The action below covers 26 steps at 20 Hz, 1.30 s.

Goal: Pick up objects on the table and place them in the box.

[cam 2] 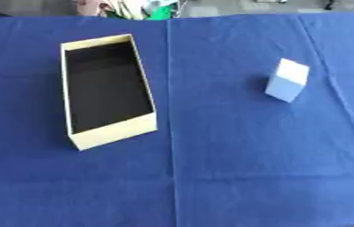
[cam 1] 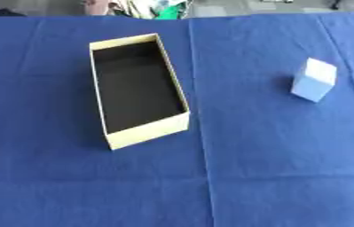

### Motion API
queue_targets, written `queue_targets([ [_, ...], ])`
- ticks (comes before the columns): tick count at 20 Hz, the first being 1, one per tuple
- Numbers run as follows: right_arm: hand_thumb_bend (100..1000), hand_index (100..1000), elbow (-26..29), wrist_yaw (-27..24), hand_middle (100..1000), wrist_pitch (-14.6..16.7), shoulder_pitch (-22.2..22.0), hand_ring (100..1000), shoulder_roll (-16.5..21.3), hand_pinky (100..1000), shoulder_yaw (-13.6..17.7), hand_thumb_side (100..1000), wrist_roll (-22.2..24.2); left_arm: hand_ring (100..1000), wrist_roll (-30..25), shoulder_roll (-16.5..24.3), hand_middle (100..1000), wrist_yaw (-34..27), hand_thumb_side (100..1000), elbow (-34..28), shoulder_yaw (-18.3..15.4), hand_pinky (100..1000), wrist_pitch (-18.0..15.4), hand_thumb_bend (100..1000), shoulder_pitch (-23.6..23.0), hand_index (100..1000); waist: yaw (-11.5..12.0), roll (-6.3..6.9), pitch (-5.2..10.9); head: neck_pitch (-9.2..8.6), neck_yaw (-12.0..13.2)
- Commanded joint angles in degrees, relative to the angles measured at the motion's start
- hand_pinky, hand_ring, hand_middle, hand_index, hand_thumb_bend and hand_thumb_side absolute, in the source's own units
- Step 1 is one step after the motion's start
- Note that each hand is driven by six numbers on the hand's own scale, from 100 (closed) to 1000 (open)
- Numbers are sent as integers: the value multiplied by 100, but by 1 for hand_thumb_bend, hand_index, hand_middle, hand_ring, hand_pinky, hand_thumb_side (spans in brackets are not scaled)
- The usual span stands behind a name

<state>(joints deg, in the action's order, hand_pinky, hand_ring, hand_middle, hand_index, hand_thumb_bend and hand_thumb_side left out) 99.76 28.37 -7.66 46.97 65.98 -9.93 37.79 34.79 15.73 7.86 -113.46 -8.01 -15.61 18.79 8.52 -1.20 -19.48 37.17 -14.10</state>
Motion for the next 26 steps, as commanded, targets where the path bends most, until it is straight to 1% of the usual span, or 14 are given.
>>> queue_targets([
  [1, 336, 958, -285, 242, 920, 120, 219, 921, -54, 798, -91, 867, 194, 677, -30, 169, 633, -18, 690, -113, 10, 470, -5, 100, 37, 728, 4, -72, 217, -56, -33],
  [7, 350, 961, -699, 648, 930, 282, 373, 925, -286, 795, -307, 844, 357, 678, -49, 152, 633, -32, 691, -113, 17, 470, -4, 100, 35, 728, 14, -70, 199, -49, -56],
  [11, 354, 961, -949, 937, 934, 360, 348, 928, -367, 793, -369, 833, 418, 679, -55, 143, 633, -37, 691, -113, 15, 470, -1, 100, 31, 727, 18, -64, 180, -56, -60],
  [14, 355, 963, -1101, 1035, 937, 403, 289, 930, -387, 795, -371, 827, 440, 679, -55, 139, 633, -40, 692, -113, 13, 470, -2, 100, 30, 727, 18, -61, 169, -54, -54],
  [18, 359, 965, -1188, 1045, 941, 409, 109, 934, -317, 795, -312, 819, 454, 680, -59, 130, 633, -39, 693, -113, 9, 470, 2, 100, 23, 727, 9, -59, 154, -51, -46],
  [21, 374, 975, -1158, 1020, 948, 381, -126, 938, -193, 798, -224, 802, 438, 680, -59, 132, 633, -37, 693, -113, 6, 470, 2, 100, 24, 727, 5, -55, 145, -52, -32],
  [22, 392, 979, -1134, 997, 947, 371, -199, 939, -153, 799, -194, 749, 436, 680, -59, 132, 633, -38, 693, -113, 6, 470, 1, 100, 26, 727, 4, -55, 144, -56, -31],
  [23, 412, 983, -1109, 962, 950, 362, -281, 941, -109, 801, -165, 774, 449, 680, -59, 132, 633, -40, 693, -113, 5, 470, 0, 100, 28, 727, 1, -54, 142, -62, -29],
  [26, 475, 1000, -1036, 837, 965, 318, -488, 957, -1, 813, -77, 744, 538, 681, -63, 127, 634, -39, 693, -113, 5, 470, 1, 100, 28, 727, -5, -50, 139, -76, -23],
])
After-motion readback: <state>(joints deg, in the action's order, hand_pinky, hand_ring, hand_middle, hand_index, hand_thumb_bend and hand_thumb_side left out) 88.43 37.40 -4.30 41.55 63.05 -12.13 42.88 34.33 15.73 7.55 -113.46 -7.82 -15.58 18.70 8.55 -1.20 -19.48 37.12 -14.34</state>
